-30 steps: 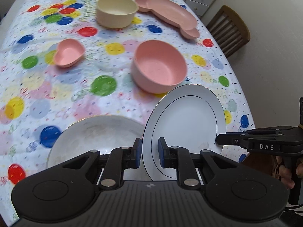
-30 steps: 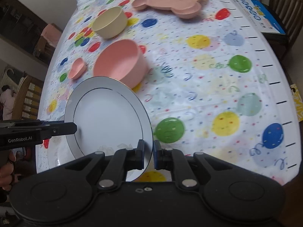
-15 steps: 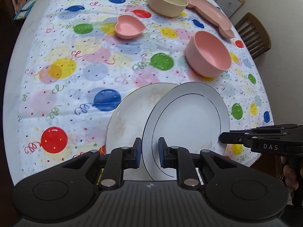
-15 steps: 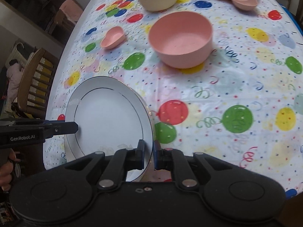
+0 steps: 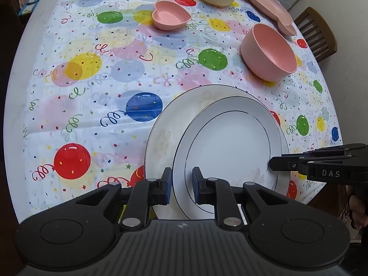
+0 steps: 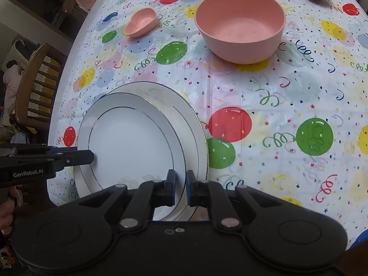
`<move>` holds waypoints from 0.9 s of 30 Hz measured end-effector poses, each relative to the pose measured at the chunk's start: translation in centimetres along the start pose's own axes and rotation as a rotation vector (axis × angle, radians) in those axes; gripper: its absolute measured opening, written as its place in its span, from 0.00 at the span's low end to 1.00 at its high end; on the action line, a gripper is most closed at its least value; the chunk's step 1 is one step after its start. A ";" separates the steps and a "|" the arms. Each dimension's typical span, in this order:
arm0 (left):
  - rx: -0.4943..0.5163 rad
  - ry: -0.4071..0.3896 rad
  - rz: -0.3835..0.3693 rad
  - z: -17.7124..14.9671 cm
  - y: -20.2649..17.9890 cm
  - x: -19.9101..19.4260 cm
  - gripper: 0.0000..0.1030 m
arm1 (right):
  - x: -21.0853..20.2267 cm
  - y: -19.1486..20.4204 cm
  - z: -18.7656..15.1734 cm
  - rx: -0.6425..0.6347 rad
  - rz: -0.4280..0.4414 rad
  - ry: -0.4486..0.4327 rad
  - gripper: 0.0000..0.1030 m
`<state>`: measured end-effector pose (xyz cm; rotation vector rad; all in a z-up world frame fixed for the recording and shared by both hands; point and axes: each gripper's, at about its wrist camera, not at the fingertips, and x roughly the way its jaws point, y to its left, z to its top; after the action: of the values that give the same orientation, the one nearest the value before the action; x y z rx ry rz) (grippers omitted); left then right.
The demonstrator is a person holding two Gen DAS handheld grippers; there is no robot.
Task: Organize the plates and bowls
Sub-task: 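Carry the small white plate with both grippers and lower it onto the large plate, then open both grippers to release the small white plate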
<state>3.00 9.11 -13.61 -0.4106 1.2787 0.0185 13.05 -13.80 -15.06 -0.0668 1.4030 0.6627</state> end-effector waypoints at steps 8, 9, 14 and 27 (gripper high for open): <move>0.001 0.019 0.009 0.1 0.3 0.5 0.17 | 0.8 0.3 0.2 0.007 -0.007 0.024 0.08; 0.001 0.022 0.009 0.1 0.4 0.6 0.17 | 0.8 0.3 0.2 0.008 -0.007 0.025 0.08; -0.006 0.024 0.012 0.1 0.5 0.7 0.17 | 0.9 0.4 0.3 0.014 -0.016 0.025 0.08; -0.011 0.015 0.003 -0.1 0.8 0.5 0.17 | 0.7 0.8 0.4 0.026 -0.061 0.005 0.10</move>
<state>2.87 9.76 -14.35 -0.4190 1.2943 0.0250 13.08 -12.76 -15.32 -0.0902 1.4085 0.5936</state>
